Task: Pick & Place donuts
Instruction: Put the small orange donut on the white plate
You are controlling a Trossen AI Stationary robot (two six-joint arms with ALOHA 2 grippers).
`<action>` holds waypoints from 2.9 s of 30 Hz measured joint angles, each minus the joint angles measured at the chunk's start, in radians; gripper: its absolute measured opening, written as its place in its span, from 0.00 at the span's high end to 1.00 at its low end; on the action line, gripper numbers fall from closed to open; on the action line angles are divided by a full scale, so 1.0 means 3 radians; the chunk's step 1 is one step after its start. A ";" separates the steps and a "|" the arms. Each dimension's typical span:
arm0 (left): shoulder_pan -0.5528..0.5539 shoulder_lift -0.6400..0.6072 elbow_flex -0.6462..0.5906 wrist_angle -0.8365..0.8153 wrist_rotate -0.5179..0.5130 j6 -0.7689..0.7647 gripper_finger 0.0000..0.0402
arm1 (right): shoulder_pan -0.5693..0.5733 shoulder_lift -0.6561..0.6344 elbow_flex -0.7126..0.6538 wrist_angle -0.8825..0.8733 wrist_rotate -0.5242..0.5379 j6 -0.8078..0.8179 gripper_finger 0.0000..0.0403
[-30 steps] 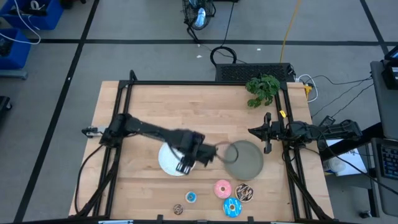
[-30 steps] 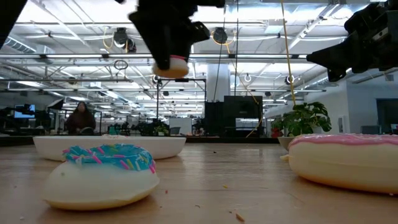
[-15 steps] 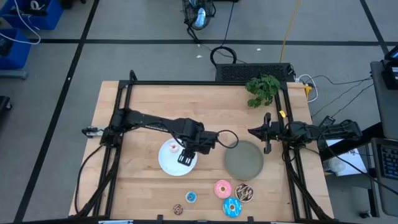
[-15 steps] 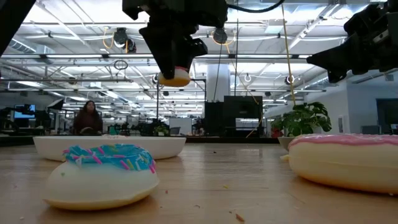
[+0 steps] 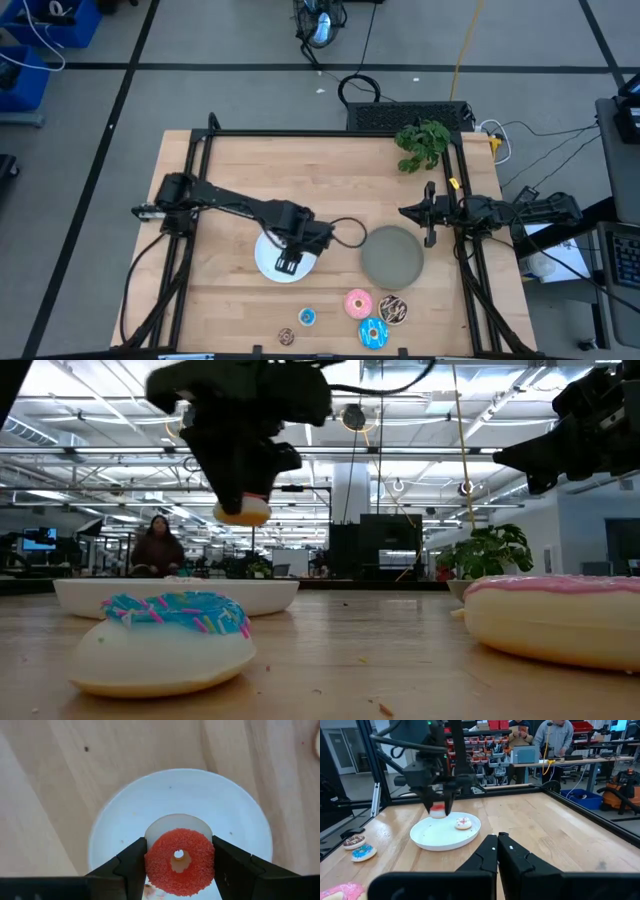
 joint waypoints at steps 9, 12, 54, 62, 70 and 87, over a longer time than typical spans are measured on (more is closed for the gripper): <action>-0.0181 -0.0676 -0.0677 0.0191 -0.0166 -0.0605 0.51 | -0.0001 0.0000 0.0000 0.0006 0.0003 -0.0007 1.00; -0.0239 -0.0796 -0.0869 0.0251 -0.0140 -0.0776 0.51 | 0.0000 0.0000 0.0000 0.0025 0.0005 -0.0008 1.00; -0.0459 -0.0792 -0.1537 0.0848 -0.0258 -0.1230 0.51 | 0.0000 0.0000 -0.0001 0.0029 0.0009 -0.0008 1.00; -0.0475 -0.0790 -0.1652 0.0987 -0.0258 -0.1268 0.51 | 0.0000 0.0001 0.0000 0.0031 0.0009 -0.0008 1.00; -0.0475 -0.0790 -0.1915 0.1224 -0.0230 -0.1323 0.51 | 0.0000 0.0000 -0.0001 0.0031 0.0009 -0.0009 1.00; -0.0475 -0.0790 -0.2099 0.1513 -0.0232 -0.1328 0.51 | -0.0001 0.0000 0.0000 0.0053 0.0009 -0.0010 1.00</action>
